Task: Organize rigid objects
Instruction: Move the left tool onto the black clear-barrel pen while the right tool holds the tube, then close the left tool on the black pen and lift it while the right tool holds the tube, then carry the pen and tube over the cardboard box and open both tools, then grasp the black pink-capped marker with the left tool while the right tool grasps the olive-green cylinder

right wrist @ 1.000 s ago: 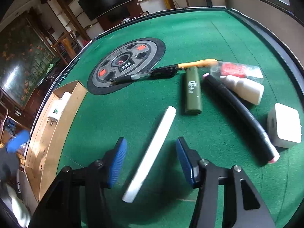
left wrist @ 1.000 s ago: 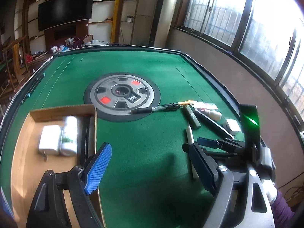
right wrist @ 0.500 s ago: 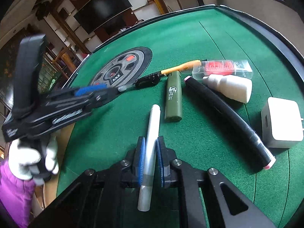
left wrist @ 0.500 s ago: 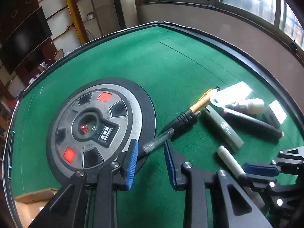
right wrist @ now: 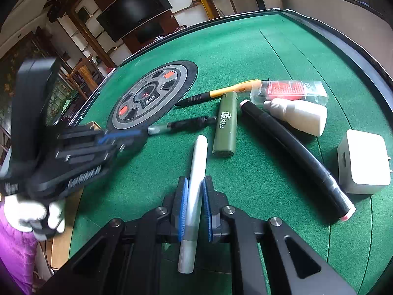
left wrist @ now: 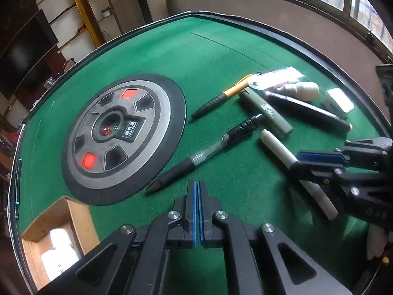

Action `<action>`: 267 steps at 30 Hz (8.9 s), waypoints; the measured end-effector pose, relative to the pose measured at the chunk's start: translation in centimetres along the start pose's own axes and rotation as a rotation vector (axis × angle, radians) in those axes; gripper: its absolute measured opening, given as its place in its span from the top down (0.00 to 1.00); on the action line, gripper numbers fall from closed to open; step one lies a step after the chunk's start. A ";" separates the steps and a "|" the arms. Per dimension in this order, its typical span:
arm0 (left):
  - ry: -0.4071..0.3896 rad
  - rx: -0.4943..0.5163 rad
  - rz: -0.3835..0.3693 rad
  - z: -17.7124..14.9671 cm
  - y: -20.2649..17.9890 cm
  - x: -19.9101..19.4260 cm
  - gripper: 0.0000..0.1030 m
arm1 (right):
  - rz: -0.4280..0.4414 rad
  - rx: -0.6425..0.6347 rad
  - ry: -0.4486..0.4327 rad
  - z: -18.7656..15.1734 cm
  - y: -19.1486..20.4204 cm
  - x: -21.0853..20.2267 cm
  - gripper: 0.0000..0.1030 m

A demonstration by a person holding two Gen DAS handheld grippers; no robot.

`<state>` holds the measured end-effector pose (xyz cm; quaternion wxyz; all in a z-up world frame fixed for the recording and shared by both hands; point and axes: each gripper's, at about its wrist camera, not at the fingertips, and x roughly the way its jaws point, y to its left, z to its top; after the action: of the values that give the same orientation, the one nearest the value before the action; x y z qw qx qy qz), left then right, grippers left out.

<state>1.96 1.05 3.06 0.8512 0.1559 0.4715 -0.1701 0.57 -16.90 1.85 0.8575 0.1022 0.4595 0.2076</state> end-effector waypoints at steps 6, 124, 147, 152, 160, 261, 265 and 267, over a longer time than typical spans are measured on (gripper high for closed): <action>-0.118 0.124 -0.001 1.0 -2.0 -1.8 0.49 | 0.002 0.003 -0.001 0.1 -0.2 0.0 0.89; -0.218 -0.377 -0.208 -11.8 1.0 -11.1 0.91 | -0.139 -0.157 0.058 -4.0 7.6 -0.2 0.61; -0.026 -0.672 0.109 -14.8 22.0 -4.9 0.90 | 0.274 -0.084 0.173 1.0 17.0 1.6 0.88; -0.065 -0.752 0.063 -15.1 23.6 -5.4 0.89 | 0.318 -0.057 0.254 2.5 21.2 6.4 0.88; -0.321 -0.782 0.087 -20.9 21.3 -15.7 0.45 | 0.380 0.038 0.367 3.6 26.6 13.7 0.88; -0.199 -0.536 -0.216 -7.8 1.3 -7.7 0.86 | -0.321 -0.096 0.055 7.4 2.8 5.9 0.75; -0.252 -0.579 -0.247 -9.4 2.6 -10.2 0.86 | -0.310 -0.096 0.046 6.6 2.9 5.4 0.81; -0.270 -0.601 -0.253 -10.4 3.4 -11.3 0.86 | -0.281 -0.064 0.043 6.0 2.4 4.7 0.81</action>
<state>-9.94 10.15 7.78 0.8860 -0.1852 0.3991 -0.1467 7.27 -12.52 2.59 0.8708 0.0051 0.4808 0.1024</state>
